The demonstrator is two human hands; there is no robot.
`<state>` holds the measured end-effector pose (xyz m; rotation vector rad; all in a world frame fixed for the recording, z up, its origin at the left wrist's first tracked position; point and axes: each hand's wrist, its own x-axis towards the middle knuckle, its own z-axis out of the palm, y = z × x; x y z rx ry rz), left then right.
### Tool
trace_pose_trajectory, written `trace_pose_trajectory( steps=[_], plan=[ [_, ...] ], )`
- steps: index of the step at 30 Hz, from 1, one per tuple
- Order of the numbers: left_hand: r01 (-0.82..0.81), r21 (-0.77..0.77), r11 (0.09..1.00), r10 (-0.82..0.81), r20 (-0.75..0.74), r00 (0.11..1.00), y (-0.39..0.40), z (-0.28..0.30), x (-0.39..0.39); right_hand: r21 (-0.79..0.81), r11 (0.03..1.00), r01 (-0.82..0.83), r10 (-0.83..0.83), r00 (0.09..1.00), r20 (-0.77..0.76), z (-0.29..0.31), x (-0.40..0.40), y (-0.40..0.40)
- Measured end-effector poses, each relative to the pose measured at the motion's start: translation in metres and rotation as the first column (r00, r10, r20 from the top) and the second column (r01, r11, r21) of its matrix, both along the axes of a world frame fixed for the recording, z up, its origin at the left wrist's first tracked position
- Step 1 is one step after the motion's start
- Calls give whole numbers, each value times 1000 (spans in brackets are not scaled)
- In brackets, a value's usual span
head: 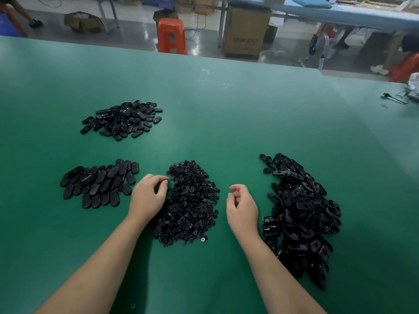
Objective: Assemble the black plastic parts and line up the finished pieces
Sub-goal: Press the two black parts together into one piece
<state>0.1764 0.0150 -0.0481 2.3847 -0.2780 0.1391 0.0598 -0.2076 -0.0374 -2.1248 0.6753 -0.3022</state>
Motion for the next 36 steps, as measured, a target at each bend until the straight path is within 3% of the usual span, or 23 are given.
trace_pose_trajectory(
  steps=[3,5,7,10,13,17,22,25,30,36],
  plan=[
    [-9,-23,1000,9,2,1000,-1,-1,0,-69,985,-158,146,978,-149,15,4,-11],
    [-1,-29,1000,2,8,1000,-2,-1,0,-341,893,-295,178,926,-334,28,5,-28],
    [9,-35,999,-8,5,1000,-2,-1,-1,-538,760,-364,76,872,-483,42,5,-48],
    [16,-30,999,-17,-17,1000,-1,-3,0,-588,685,-431,-60,771,-634,57,3,-73],
    [27,-4,1000,-27,-46,999,-1,-4,0,-555,659,-508,-69,694,-717,60,1,-91],
    [53,4,999,-53,-43,998,-1,-2,-1,-547,606,-578,12,695,-719,54,0,-99],
    [85,-15,996,-85,-21,996,2,-2,-2,-500,647,-575,158,743,-650,47,-3,-88],
    [75,3,997,-75,-8,997,0,-4,-1,-587,636,-502,44,782,-621,48,-5,-91],
    [39,68,997,-39,-7,999,-1,-9,0,-606,601,-521,-23,747,-665,48,-7,-90],
    [2,8,1000,-2,-12,1000,0,-6,1,-443,706,-552,257,783,-566,44,-3,-77]
  ],
)
